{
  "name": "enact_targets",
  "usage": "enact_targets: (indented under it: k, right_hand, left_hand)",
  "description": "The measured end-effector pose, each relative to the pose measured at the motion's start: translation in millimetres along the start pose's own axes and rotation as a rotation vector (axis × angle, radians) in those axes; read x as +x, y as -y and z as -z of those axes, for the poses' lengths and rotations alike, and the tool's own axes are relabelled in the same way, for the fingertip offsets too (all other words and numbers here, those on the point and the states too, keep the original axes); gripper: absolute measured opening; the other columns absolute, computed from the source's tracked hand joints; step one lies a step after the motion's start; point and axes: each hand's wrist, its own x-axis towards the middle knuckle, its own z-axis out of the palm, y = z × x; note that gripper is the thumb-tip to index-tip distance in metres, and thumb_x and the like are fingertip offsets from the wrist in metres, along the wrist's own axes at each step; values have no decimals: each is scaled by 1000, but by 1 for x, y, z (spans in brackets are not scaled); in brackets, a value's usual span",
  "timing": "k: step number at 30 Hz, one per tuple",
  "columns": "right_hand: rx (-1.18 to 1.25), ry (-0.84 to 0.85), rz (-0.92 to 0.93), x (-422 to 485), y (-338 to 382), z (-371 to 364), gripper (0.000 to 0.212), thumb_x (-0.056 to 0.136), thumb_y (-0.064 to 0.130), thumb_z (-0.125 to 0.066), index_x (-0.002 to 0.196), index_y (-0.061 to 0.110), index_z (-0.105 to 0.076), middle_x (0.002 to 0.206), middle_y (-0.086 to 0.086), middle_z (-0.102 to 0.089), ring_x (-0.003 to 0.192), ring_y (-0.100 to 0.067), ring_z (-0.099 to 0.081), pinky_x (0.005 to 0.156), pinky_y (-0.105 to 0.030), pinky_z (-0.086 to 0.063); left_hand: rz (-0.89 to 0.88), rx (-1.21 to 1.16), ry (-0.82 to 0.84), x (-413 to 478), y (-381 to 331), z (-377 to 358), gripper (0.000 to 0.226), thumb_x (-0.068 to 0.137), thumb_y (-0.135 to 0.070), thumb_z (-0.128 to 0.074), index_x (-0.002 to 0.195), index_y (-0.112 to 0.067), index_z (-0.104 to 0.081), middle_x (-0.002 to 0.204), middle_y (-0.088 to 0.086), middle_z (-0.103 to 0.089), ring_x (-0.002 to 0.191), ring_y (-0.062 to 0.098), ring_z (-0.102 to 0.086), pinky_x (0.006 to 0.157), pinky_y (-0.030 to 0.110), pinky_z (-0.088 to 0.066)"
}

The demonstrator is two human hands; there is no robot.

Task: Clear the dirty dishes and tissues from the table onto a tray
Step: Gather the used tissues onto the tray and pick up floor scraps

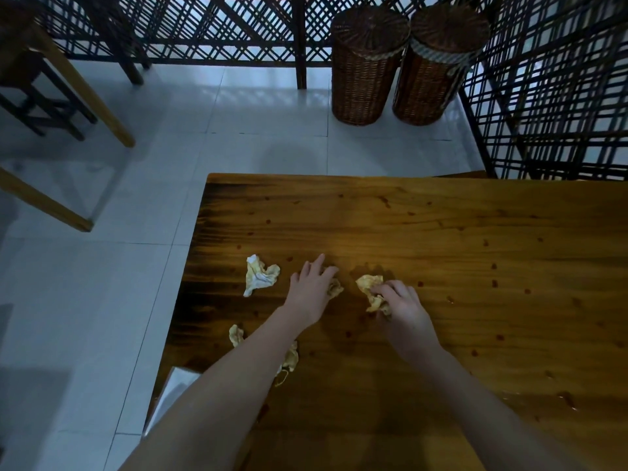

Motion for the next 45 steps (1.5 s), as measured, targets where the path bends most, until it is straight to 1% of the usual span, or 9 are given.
enact_targets:
  k: [5,12,17,21,24,27,29,39,45]
  right_hand:
    - [11,-15,6,-1,0,2,51,78,3,-68,125,17,-55,125,0,-50,114,-19,-46,84,-27,-48]
    - [65,-15,12,7,15,-2,43,84,6,-63,125,16,-56,123,1,-51,113,-17,-46,88,-28,-49]
    - [77,12,19,14,36,-13,40,86,11,-59,125,20,-55,123,4,-50,113,-14,-44,87,-26,-48]
    - [66,28,30,14,48,-19,41,85,10,-60,125,20,-55,124,5,-50,112,-14,-44,86,-26,-48]
    - [64,19,21,8,50,-18,42,84,7,-61,124,18,-55,123,3,-50,112,-16,-44,86,-28,-49]
    - [51,9,-5,-3,49,-15,43,83,5,-61,124,16,-55,123,1,-50,112,-19,-45,83,-29,-49]
    - [15,5,-54,-13,48,-13,44,84,10,-62,126,19,-54,124,3,-49,113,-17,-43,85,-30,-49]
    - [-81,-70,-190,-83,51,8,48,85,11,-63,129,26,-50,127,7,-45,118,-13,-41,91,-23,-46]
    - [-67,-123,-203,-125,41,35,48,87,12,-61,130,27,-48,130,7,-44,119,-14,-40,94,-25,-44]
  left_hand:
    - [-1,127,-98,3,5,-14,62,90,1,-53,143,-23,-31,144,10,-30,129,34,-33,105,45,-32]
    - [116,161,-278,-12,31,-8,85,82,1,-65,150,-19,-17,142,8,-36,129,29,-39,107,39,-36]
    - [251,176,-278,-25,66,5,79,84,-2,-66,149,-21,-24,147,4,-34,136,29,-32,111,41,-33]
    - [326,89,-162,-31,84,9,73,89,-1,-60,148,-28,-26,155,5,-16,145,40,-9,115,55,-18]
    - [297,20,-109,-34,89,10,71,90,2,-56,146,-29,-26,156,7,-9,143,38,-13,113,55,-20]
    - [241,45,-185,-35,88,11,62,84,7,-58,136,-22,-38,144,12,-27,128,30,-36,105,42,-37]
    - [201,54,-193,-36,84,13,57,84,7,-57,132,-19,-40,137,12,-33,121,28,-41,102,38,-40]
    - [-58,15,-298,-89,31,19,64,85,5,-59,138,-21,-35,133,11,-37,116,28,-44,95,37,-39]
    - [-189,9,-236,-122,-22,11,65,89,3,-56,143,-23,-31,139,9,-34,123,28,-40,102,37,-38]
